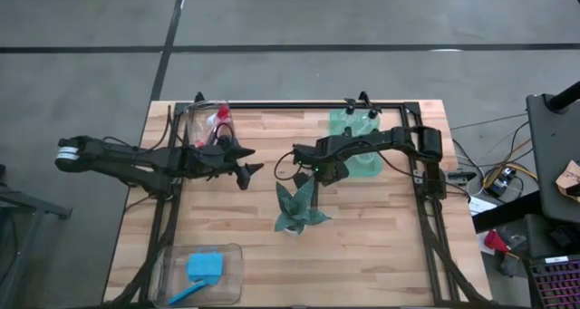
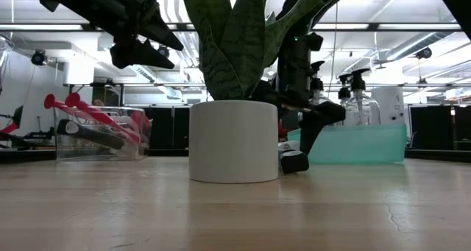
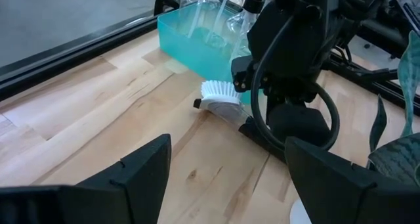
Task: Pick & Place Kitchen Sink Supplies
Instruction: Put the black dish brush into the top transparent bin
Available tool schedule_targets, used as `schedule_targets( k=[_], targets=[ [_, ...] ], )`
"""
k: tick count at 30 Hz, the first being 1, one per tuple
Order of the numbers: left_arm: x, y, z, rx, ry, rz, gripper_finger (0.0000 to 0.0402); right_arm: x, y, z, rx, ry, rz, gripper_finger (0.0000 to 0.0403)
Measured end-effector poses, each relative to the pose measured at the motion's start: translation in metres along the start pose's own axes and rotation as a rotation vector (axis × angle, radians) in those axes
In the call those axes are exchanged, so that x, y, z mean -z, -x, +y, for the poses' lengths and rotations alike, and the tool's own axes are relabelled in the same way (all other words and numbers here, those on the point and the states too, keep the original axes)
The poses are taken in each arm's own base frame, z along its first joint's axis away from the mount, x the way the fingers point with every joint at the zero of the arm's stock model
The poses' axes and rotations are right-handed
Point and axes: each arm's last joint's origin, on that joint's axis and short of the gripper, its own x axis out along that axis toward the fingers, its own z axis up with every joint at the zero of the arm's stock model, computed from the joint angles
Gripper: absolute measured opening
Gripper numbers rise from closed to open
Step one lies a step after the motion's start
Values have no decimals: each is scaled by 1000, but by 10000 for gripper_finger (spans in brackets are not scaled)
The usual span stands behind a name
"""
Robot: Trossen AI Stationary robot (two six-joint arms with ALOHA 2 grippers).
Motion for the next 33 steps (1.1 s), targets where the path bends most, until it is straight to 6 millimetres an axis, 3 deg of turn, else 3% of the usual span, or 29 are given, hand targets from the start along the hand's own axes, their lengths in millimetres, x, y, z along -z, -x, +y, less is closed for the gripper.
schedule_targets(
  k=[5, 20, 27, 33],
  targets=[
    [0, 0, 0, 2, 9, 0, 289, -1, 0, 0, 5, 15, -17, 254],
    [0, 0, 0, 9, 13, 2, 289, 0, -1, 1, 1, 34, -28, 91],
    [-1, 1, 0, 12, 14, -2, 289, 1, 5, 3, -13, 62, -32, 81],
    [-3, 5, 0, 20, 22, -19, 289, 5, 24, 5, -57, 84, -61, 78]
  ],
)
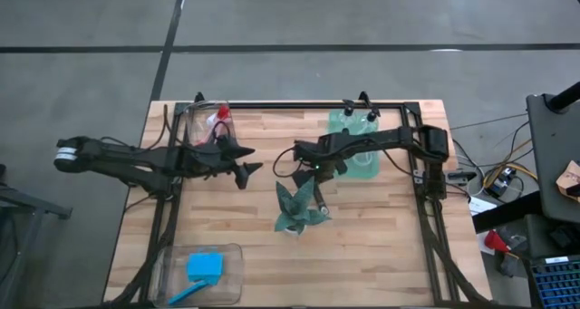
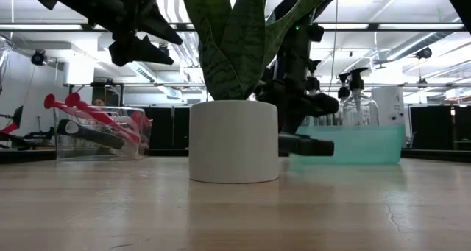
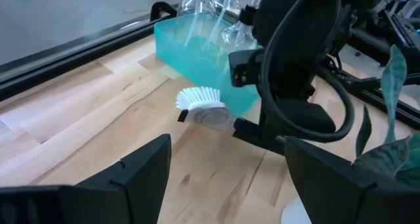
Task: Pick & Place Kitchen Sink Supplies
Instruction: Put the black dish brush into the top transparent bin
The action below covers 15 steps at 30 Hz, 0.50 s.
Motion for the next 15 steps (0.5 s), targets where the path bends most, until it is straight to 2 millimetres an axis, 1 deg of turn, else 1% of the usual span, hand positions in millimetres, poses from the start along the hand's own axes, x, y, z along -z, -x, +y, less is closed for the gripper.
schedule_targets(
  k=[3, 7, 15],
  targets=[
    [-1, 2, 0, 7, 2, -8, 289, 2, 9, 1, -20, 30, -14, 78],
    [-3, 6, 0, 24, 3, -14, 289, 2, 28, 6, -52, 89, -78, 78],
    [-6, 13, 1, 44, -8, -29, 289, -9, 53, 14, -43, 224, -225, 78]
  ],
)
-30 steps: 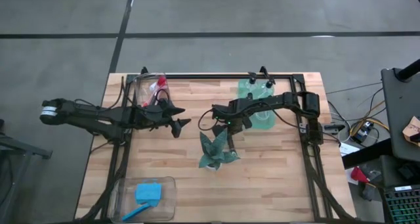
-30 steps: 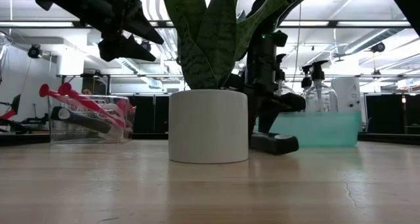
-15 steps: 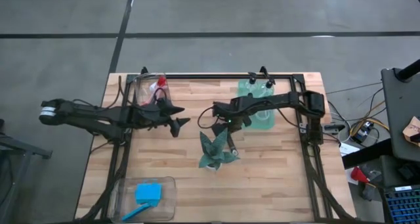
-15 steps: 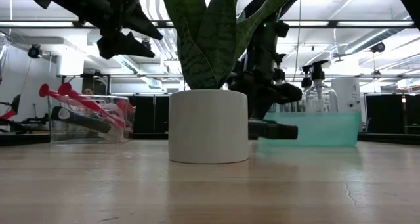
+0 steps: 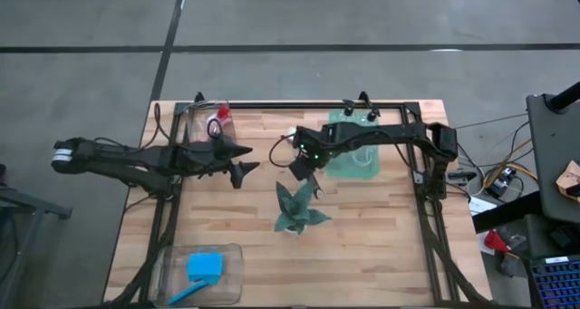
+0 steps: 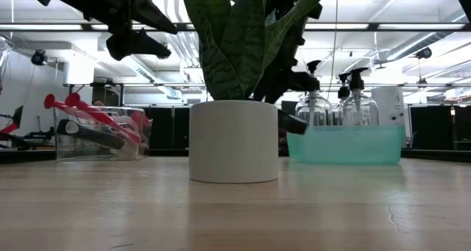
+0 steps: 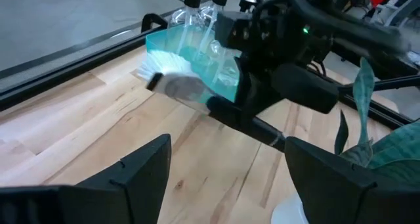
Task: Pick & Place Kitchen Sink Supplies
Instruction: Put the black dish brush into the top transparent bin
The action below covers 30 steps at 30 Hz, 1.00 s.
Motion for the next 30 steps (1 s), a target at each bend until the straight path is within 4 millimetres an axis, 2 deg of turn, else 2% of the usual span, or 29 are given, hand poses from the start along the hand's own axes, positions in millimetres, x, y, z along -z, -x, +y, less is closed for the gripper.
schedule_targets(
  k=[5, 11, 20, 24, 30],
  targets=[
    [-1, 2, 0, 5, -13, -10, 289, -13, 13, 4, 6, 71, -81, 75],
    [-2, 3, 0, 5, -29, -11, 289, -30, 38, 13, -41, 138, -170, 76],
    [-1, 3, 0, 4, -5, -9, 289, -56, 104, 42, -179, 292, -389, 76],
    [-8, 3, -3, 36, 1, -72, 289, -63, 135, 54, -263, 351, -508, 76],
    [-20, 5, -8, 84, -14, -195, 289, -60, 155, 69, -367, 425, -562, 76]
  ],
)
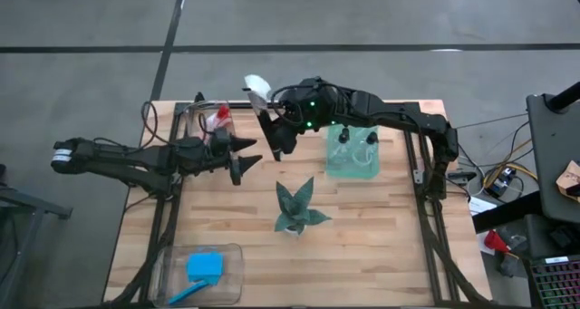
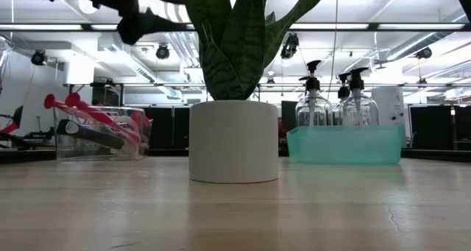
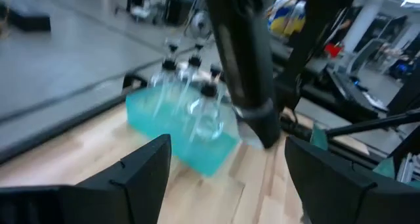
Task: Pick & Place Kitchen Sink Supplies
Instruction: Put the black dish brush into the top transparent bin
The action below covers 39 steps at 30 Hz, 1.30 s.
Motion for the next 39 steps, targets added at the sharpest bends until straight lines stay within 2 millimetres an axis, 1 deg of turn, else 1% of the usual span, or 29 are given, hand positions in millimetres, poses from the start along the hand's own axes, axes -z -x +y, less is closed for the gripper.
schedule_targets(
  k=[4, 9, 12, 14, 21, 25, 29, 35, 39],
  targets=[
    [-6, 0, -3, 34, -35, -62, 289, -1, 2, 9, -41, 26, -8, 75],
    [-11, 1, -5, 58, -37, -102, 289, 0, 2, 19, -124, 37, -19, 76],
    [-13, 0, -9, 154, -77, -117, 289, 0, 1, 25, -150, 55, -36, 73],
    [-15, 0, -11, 196, -77, -130, 289, -1, 1, 26, -161, 57, -52, 73],
    [-18, 1, -12, 216, -78, -163, 289, 0, 1, 40, -203, 97, -86, 75],
    [-18, 0, -14, 258, -74, -161, 284, 1, 1, 41, -205, 97, -86, 75],
    [-18, -1, -14, 277, -54, -158, 254, -1, 1, 41, -207, 97, -102, 77],
    [-20, -2, -16, 305, -36, -182, 178, 0, -3, 41, -228, 82, -130, 73],
    [-20, -1, -16, 310, 11, -170, 122, 3, -6, 39, -223, 81, -118, 82]
  ],
)
